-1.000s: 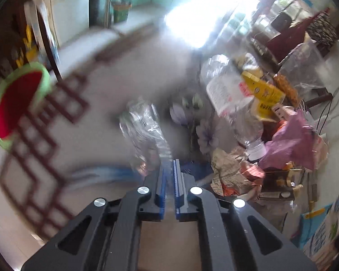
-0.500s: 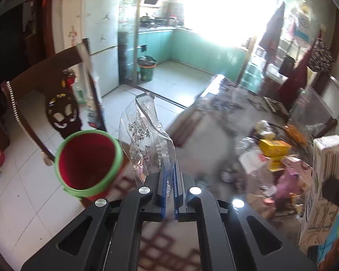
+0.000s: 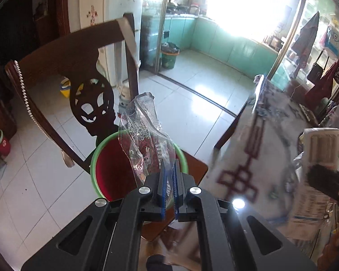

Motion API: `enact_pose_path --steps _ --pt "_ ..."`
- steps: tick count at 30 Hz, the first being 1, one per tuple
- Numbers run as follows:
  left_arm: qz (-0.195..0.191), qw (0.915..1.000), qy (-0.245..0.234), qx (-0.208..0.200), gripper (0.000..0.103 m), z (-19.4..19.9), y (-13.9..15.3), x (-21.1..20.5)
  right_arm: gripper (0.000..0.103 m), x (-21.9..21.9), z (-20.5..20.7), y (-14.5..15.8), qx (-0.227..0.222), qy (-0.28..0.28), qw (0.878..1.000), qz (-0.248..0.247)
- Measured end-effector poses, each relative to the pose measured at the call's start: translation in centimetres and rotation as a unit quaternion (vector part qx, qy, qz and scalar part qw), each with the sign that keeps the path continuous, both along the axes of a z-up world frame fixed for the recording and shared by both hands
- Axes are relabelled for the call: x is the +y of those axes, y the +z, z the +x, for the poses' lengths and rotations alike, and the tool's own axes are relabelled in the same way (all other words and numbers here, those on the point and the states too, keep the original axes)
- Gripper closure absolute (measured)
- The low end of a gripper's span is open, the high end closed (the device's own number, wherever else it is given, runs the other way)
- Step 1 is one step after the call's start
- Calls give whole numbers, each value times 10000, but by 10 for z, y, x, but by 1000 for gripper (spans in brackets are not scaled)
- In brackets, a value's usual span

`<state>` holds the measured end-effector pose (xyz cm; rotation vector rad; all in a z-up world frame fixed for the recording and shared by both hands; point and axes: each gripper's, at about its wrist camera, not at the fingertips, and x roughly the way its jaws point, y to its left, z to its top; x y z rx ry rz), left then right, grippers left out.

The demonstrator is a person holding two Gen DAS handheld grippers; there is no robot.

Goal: Collect trash
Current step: 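Carry the clear plastic bag over the red bucket and open the left tool, then grasp the pink snack bag with the left tool while the right tool grasps a pink carton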

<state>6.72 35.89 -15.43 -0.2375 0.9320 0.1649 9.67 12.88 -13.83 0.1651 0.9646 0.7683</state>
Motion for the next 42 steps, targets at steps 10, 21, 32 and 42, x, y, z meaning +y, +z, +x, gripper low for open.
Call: enact_pose_path --steps 10,21,32,42 --pt "-183 9986 -157 480 101 37 -49 48 56 78 50 -63 466 64 9973 -564" --pt "-74 9977 -387 550 101 54 -60 58 35 74 47 -56 378 -285 9961 -748" --pt "130 9987 -251 425 43 57 -57 56 19 28 17 -35 18 -823 9910 -1059" --pt "-204 9983 -466 290 41 51 -40 30 15 -12 -1 -33 67 -1390 9846 -1056"
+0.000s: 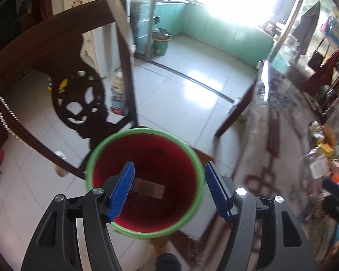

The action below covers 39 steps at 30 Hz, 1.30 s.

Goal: Collect trash
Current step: 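Grasp the pink snack bag with the left tool while the right tool grasps a pink carton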

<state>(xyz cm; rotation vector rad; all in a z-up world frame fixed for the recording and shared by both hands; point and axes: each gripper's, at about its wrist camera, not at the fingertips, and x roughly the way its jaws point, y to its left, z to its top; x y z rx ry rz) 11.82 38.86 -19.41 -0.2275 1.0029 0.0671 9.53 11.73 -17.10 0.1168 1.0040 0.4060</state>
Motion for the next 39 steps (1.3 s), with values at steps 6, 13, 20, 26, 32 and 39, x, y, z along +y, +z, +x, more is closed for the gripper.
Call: enact_pose_path --steps 6,13,20,26,32,39 --pt "-156 9979 -628 -90 40 6 13 -53 14 -47 -16 8 -65 -518 9985 -139" --pt "-91 9922 -1237 -152 39 9 25 -111 14 -152 -45 39 -435 -1623 9838 -628" --pt "-186 9884 -1496 -159 39 5 34 -172 14 -284 -46 61 -377 -2334 9634 -1260" --pt "-170 9835 -1795 -129 37 -11 42 -245 8 -354 11 34 542 -1514 9662 -2016" --pt "-556 9686 -2425 27 27 -29 42 -333 7 -391 57 -20 1503 -773 9697 -1765" --pt "-669 9495 -3045 359 26 -43 25 -410 9 -402 54 -50 1694 -446 9786 -1080"
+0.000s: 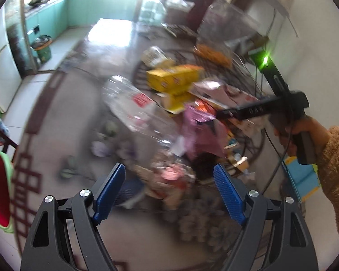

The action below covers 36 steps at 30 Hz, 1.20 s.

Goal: Collect trash
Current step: 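Grasp the pink snack bag with the left tool while the right tool grasps a pink carton, then carry the pink snack bag and pink carton over the red bucket with both tools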

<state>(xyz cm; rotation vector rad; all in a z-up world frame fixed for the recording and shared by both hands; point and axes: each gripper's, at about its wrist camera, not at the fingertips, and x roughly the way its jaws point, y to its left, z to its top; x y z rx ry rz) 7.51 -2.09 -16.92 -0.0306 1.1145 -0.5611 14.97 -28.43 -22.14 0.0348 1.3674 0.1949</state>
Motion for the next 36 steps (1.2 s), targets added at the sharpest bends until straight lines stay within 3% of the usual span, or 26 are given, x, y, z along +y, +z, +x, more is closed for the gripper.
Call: enact_pose_path --steps 2,4,10,14,20,22,26,27,33,36 --pt "62 10000 -60 49 26 0 -4 -11 34 -8 -5 2 -167 -119 9995 240" --pt "92 9999 -59 62 26 5 -7 -20 42 -14 -10 4 -281 -209 9982 484" --pt "141 9996 121 228 26 27 -22 -40 43 -35 -38 24 -832 -717 9880 1087" --pt "51 9992 233 314 26 39 -26 -51 42 -44 -60 49 -1326 -1053 9806 988" --pt "-151 9993 168 289 29 52 -28 -68 42 -55 -78 52 -1453 -1423 9689 1410" --pt "-234 9994 85 228 42 53 -28 -71 42 -54 -77 50 -1441 -1489 9663 1527" --pt "-278 9992 -124 244 91 58 -31 -79 42 -46 -76 51 -1453 -1487 9642 1647" --pt "-240 9993 -178 212 95 58 -30 -81 42 -44 -76 52 -1471 -1468 9641 1650" --pt "-260 9989 -107 -370 96 43 0 -65 42 -29 -80 71 -1732 -1360 9617 1633" --pt "-270 9986 33 -453 96 35 15 -48 42 -21 -83 84 -1929 -1300 9595 1588"
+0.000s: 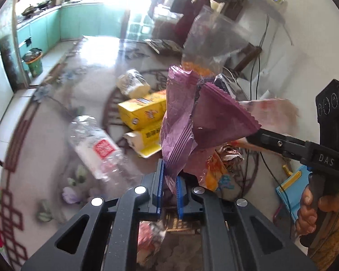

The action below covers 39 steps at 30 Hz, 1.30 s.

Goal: Collect trash
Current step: 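Carry the pink snack bag and pink carton over the red bucket with both tools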

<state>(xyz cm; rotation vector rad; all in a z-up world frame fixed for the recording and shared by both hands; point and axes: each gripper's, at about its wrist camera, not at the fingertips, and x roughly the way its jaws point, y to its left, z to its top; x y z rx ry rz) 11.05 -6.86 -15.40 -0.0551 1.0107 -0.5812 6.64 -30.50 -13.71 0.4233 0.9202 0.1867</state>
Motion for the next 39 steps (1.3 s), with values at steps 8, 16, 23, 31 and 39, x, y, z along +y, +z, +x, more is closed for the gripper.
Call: enact_pose_path --steps 8,16,23,31,39 --pt "-218 9982 465 -316 96 -11 33 49 61 25 0 13 -147 183 9992 -329" --pt "-253 9949 880 -421 96 -29 43 96 25 21 18 2 495 489 9941 -828" --pt "-275 9938 1047 -262 95 -39 33 119 23 26 38 -34 1215 837 9834 -1052" --pt "-293 9929 1134 -196 95 -52 26 139 68 59 37 -74 1707 1312 9615 -1707" --pt "-277 9894 1401 -275 95 -52 34 173 69 58 17 -18 878 589 9852 -1351"
